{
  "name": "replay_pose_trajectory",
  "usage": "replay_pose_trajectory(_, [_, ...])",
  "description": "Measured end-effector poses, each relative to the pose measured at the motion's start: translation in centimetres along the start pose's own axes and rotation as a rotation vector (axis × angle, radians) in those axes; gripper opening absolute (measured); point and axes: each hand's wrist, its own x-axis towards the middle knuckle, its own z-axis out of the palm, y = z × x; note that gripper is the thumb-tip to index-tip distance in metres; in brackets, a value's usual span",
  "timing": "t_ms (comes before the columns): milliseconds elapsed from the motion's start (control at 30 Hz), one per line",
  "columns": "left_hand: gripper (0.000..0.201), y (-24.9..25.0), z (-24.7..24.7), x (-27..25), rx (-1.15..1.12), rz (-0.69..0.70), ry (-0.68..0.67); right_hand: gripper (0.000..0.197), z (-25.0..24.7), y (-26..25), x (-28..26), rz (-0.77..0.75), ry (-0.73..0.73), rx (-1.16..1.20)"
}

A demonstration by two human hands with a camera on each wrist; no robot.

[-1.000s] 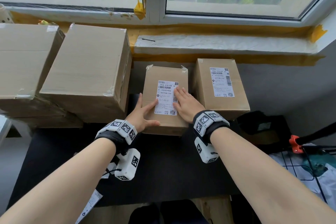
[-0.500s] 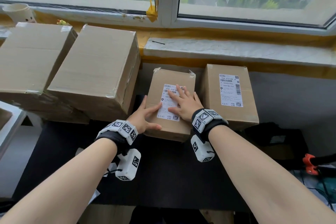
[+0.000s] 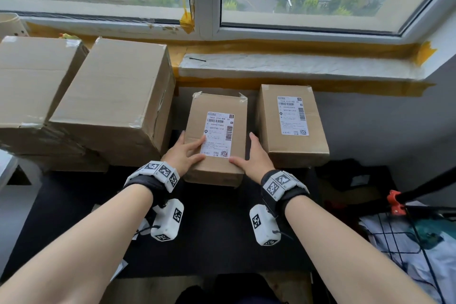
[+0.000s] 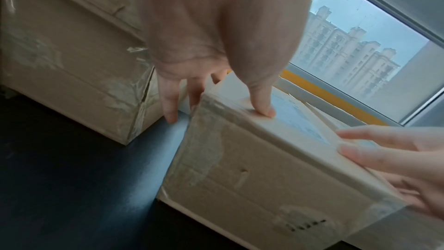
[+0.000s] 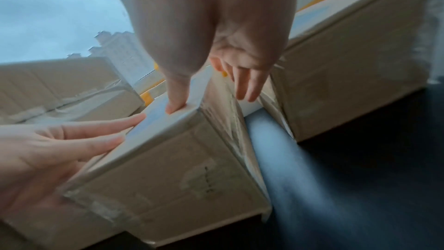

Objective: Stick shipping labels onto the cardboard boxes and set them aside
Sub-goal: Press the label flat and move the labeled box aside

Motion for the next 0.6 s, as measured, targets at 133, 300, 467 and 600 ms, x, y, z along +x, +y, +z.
replay_pose_trajectory(133, [0.072, -0.2, -0.1, -1.2, -0.124, -0.013, 0.025, 0.071, 0.8, 1.1, -2.0, 0.036, -0.007, 0.237])
replay_pose_trajectory(300, [0.077, -0.9, -0.5, -3.1, -0.303, -0.042, -0.015, 0.066, 1.2, 0.7, -4.5, 0.043, -0.032, 0.411])
replay_pose_trajectory(467, [0.055, 0.0, -1.8, -4.9, -0.38, -0.003, 0.046, 0.07, 1.2, -0.3, -6.9, 0.043, 0.021, 0.518])
replay_pose_trajectory(600, [0.055, 1.6, -3.4, -6.5, -0.428, 0.109, 0.086, 0.073, -0.1, -2.1, -8.2, 0.014, 0.098, 0.585])
